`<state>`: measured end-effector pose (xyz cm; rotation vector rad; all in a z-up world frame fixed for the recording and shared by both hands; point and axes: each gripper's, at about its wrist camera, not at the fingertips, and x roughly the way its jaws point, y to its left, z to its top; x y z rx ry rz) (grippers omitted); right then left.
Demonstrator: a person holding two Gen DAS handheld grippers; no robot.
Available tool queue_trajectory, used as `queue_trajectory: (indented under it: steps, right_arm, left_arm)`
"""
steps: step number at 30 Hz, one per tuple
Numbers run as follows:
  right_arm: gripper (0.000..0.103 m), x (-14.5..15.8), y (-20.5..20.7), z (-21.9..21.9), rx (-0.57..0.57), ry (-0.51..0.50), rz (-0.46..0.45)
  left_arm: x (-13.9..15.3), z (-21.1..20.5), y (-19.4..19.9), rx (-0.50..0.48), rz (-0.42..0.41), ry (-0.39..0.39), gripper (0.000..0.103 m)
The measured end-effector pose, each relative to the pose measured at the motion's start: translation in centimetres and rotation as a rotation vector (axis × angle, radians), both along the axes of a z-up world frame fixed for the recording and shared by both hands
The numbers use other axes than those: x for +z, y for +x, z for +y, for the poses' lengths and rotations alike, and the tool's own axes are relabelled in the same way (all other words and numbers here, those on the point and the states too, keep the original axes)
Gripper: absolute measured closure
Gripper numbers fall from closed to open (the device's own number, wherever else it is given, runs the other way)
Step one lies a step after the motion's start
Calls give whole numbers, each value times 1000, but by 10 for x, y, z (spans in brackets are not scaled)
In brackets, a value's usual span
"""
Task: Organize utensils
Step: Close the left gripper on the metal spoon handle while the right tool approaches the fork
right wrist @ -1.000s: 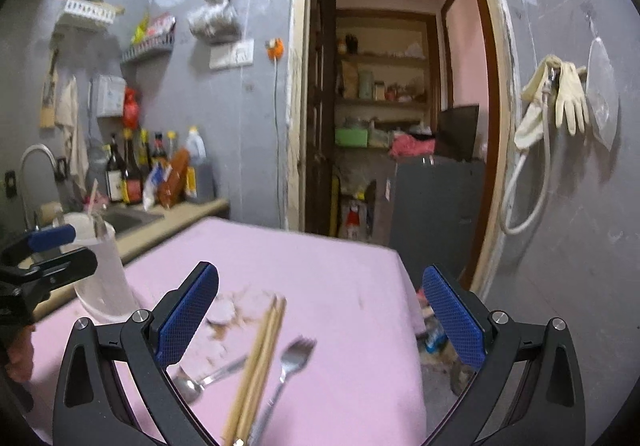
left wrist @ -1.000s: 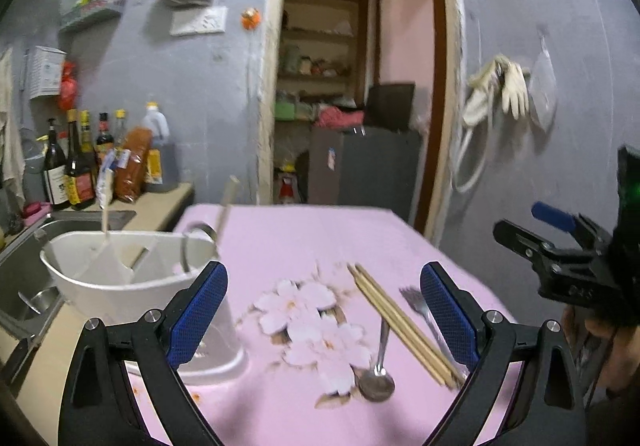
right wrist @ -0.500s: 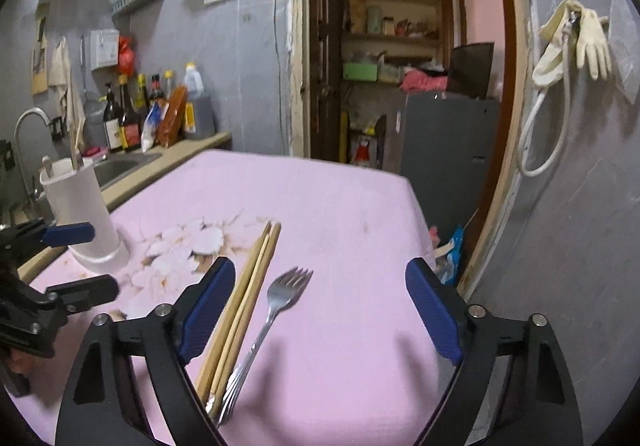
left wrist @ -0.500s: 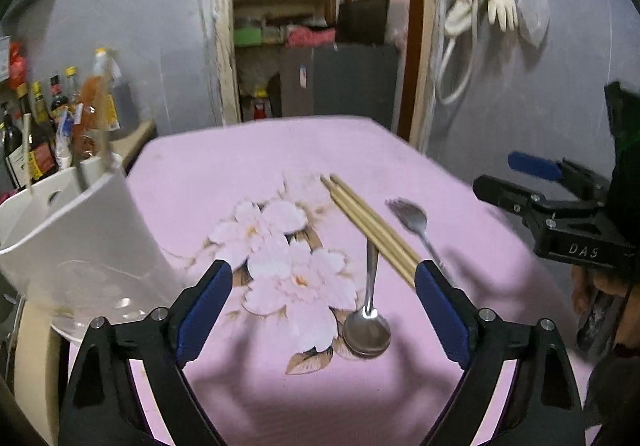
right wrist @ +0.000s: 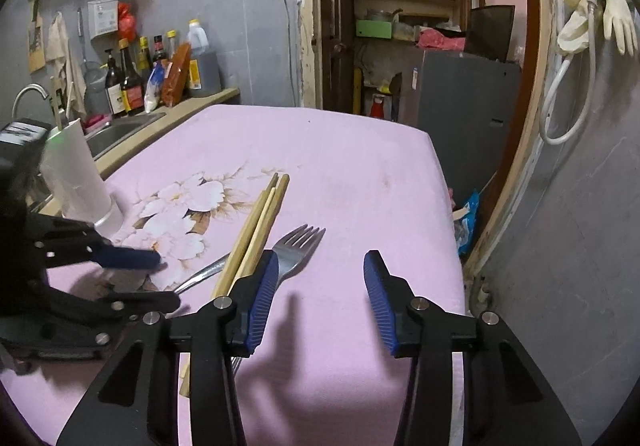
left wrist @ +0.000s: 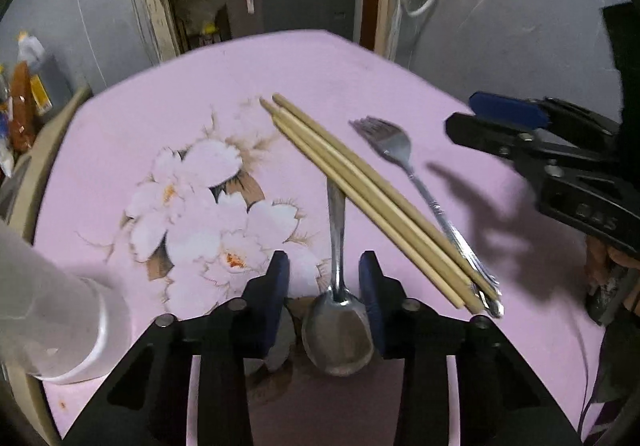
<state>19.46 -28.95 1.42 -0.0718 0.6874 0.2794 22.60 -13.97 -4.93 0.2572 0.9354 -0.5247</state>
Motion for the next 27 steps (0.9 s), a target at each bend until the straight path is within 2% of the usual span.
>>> queue_trajectory:
  steps: [6, 11, 22, 27]
  right_arm:
    - [61, -2, 3, -1, -2, 12, 25]
    - [61, -5, 7, 4, 12, 4, 41]
    - [61, -19, 23, 29, 71, -80, 118]
    - [62, -26, 35, 36, 63, -128, 150]
  left_arm:
    - [-1, -8, 6, 0, -19, 54, 75]
    - [1, -10, 17, 59, -10, 50, 97]
    - [13, 28, 19, 235, 22, -34, 97]
    - [21, 36, 8, 254, 35, -37, 97]
